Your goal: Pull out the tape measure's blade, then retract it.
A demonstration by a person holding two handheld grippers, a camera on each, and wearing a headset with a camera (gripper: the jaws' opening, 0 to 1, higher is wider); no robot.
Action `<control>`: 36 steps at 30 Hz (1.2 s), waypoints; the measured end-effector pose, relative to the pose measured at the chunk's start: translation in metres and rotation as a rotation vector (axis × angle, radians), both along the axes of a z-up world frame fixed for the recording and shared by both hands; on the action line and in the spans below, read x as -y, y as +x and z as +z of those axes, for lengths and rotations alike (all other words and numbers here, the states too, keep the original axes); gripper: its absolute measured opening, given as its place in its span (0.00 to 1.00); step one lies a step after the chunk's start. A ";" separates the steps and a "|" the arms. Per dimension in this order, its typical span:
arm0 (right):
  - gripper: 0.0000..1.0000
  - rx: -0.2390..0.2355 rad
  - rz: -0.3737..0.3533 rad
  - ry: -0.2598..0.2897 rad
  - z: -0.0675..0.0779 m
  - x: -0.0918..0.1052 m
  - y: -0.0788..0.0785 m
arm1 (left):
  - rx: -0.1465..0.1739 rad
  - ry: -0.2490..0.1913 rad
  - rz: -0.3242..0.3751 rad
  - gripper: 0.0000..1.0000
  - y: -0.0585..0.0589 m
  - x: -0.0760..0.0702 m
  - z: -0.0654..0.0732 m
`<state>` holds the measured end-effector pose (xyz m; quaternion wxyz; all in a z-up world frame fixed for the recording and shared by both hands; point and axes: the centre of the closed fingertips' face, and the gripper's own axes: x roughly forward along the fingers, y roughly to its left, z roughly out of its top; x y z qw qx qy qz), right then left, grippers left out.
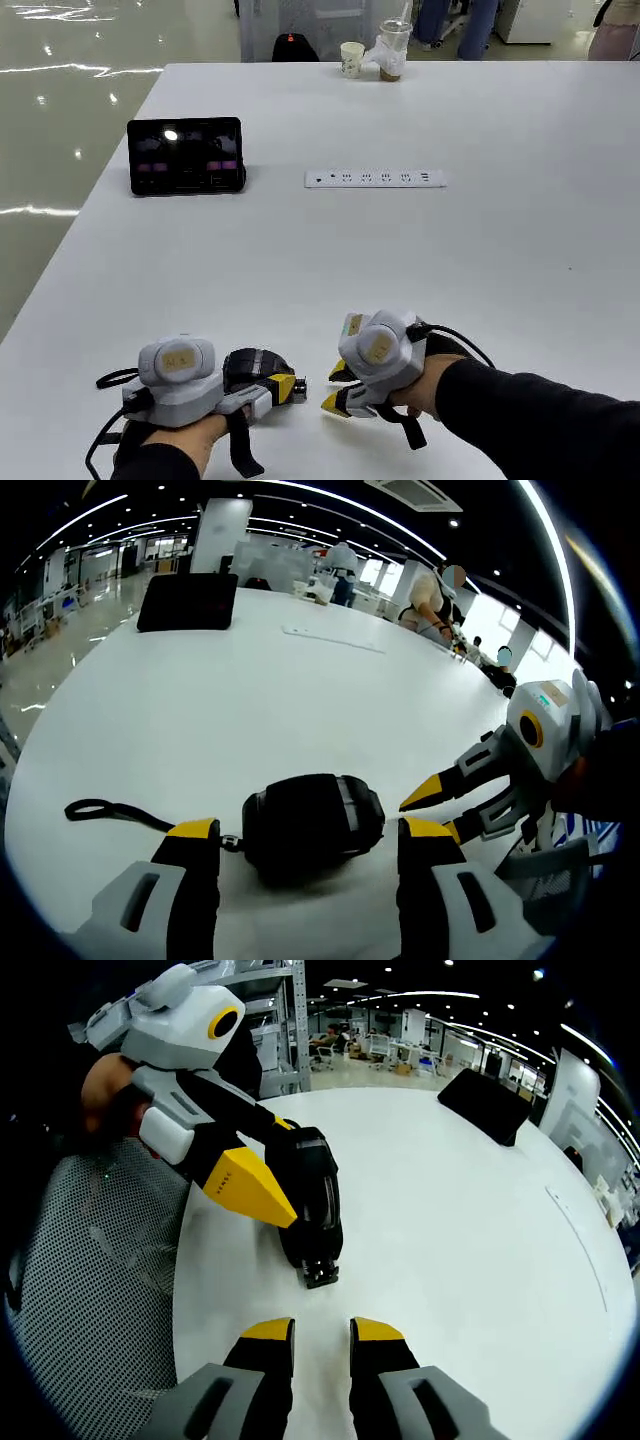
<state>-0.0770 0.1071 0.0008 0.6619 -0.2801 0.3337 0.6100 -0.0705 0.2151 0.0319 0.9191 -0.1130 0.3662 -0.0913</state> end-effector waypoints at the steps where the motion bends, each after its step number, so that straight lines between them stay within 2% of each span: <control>1: 0.19 0.001 -0.004 0.004 0.002 0.003 0.000 | 0.002 0.000 -0.002 0.70 -0.001 0.000 0.002; 7: 0.20 -0.004 -0.053 0.026 0.009 0.022 0.003 | 0.009 0.011 -0.052 0.78 -0.005 -0.003 0.004; 9: 0.21 0.000 -0.071 0.030 0.010 0.029 0.005 | -0.002 -0.017 -0.101 0.88 -0.008 0.004 0.006; 11: 0.22 -0.003 -0.092 0.037 0.012 0.035 0.007 | -0.001 -0.022 -0.123 0.94 -0.009 0.005 0.008; 15: 0.24 -0.004 -0.136 0.051 0.019 0.050 0.011 | 0.043 -0.007 -0.215 0.99 -0.008 0.006 0.015; 18: 0.27 0.001 -0.165 0.060 0.024 0.062 0.014 | 0.058 -0.013 -0.288 0.99 -0.011 0.008 0.019; 20: 0.29 -0.005 -0.181 0.061 0.026 0.070 0.015 | 0.035 0.036 -0.296 0.99 -0.014 0.000 0.016; 22: 0.31 -0.003 -0.192 0.062 0.027 0.078 0.016 | 0.014 0.054 -0.322 0.99 -0.018 -0.002 0.014; 24: 0.33 -0.007 -0.206 0.058 0.027 0.086 0.016 | 0.036 0.057 -0.333 0.99 -0.017 -0.004 0.016; 27: 0.36 -0.011 -0.230 0.065 0.030 0.097 0.015 | 0.029 0.073 -0.374 0.99 -0.022 -0.005 0.016; 29: 0.36 -0.001 -0.232 0.067 0.033 0.101 0.015 | 0.037 0.078 -0.393 0.99 -0.024 -0.007 0.017; 31: 0.37 0.010 -0.233 0.065 0.034 0.107 0.015 | 0.043 0.097 -0.409 0.99 -0.026 -0.011 0.016; 32: 0.39 0.012 -0.235 0.061 0.036 0.111 0.015 | 0.043 0.143 -0.419 0.99 -0.025 -0.019 0.014; 33: 0.40 0.014 -0.236 0.058 0.037 0.113 0.015 | 0.044 0.160 -0.424 0.99 -0.026 -0.023 0.014; 36: 0.42 0.021 -0.243 0.063 0.042 0.123 0.015 | 0.045 0.160 -0.437 0.99 -0.030 -0.030 0.016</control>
